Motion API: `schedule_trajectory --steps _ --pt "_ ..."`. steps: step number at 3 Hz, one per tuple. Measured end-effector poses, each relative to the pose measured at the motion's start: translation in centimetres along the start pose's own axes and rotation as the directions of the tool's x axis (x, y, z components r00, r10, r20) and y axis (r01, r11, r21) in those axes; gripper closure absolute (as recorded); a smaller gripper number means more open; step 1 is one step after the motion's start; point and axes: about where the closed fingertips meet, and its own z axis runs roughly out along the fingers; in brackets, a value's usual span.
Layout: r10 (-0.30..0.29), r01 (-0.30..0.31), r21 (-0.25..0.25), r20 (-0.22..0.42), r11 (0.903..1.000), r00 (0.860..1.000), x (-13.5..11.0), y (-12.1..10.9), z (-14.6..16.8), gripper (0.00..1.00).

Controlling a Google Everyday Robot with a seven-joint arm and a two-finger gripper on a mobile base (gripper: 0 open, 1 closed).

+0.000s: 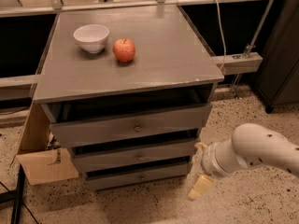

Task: Open bottom drawer

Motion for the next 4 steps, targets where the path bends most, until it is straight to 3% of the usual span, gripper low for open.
schedule_trajectory --steps 3,4 --pt "-0.065 0.068 -0.058 0.042 0.9960 0.997 5.4 -0.8 11.3 0.00" --pt "-0.036 0.039 -0.100 0.027 0.9943 0.999 7.8 -1.2 15.2 0.00"
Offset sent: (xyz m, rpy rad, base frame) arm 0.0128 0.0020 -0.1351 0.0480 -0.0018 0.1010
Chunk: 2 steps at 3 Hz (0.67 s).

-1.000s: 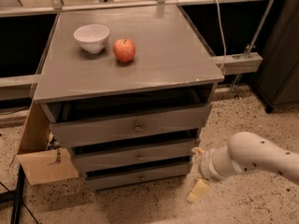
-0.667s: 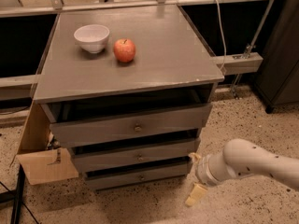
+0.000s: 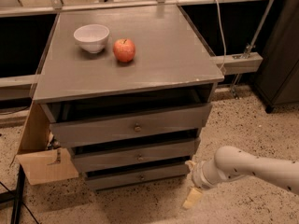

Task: Open bottom drawer

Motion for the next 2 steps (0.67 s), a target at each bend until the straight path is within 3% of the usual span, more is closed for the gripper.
schedule_trajectory --steps 2 --pt "-0.016 0.016 -0.004 -0.004 0.9999 1.000 0.6 -0.6 1.9 0.00"
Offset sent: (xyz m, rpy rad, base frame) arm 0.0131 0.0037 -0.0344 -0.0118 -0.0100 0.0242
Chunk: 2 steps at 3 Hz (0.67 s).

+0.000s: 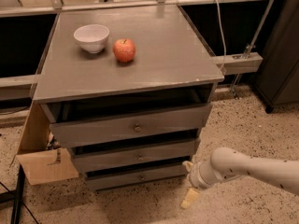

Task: Open bottom drawer

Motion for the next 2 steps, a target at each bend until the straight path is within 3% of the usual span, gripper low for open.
schedule_trajectory --steps 2 --pt "-0.055 0.057 -0.018 0.067 0.9982 0.996 1.9 -1.8 6.1 0.00"
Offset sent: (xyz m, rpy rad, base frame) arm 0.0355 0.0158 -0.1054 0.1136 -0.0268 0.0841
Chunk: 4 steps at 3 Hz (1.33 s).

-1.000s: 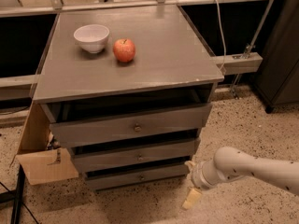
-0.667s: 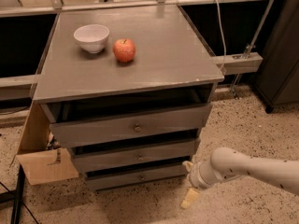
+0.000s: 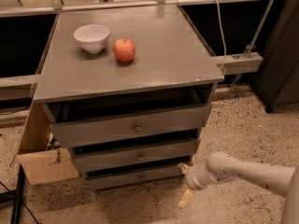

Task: Open bottom drawer

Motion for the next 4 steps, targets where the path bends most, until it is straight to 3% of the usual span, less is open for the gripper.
schedule_trajectory --steps 1,2,4 --pt "-0.009 0.010 -0.026 0.051 0.9996 0.999 1.0 -1.2 3.5 0.00" --pt "-0.009 0.010 -0.026 0.051 0.9996 0.999 1.0 -1.2 3.5 0.00" --pt "-0.043 0.044 -0.028 0.060 0.9986 0.997 3.6 -2.2 7.1 0.00"
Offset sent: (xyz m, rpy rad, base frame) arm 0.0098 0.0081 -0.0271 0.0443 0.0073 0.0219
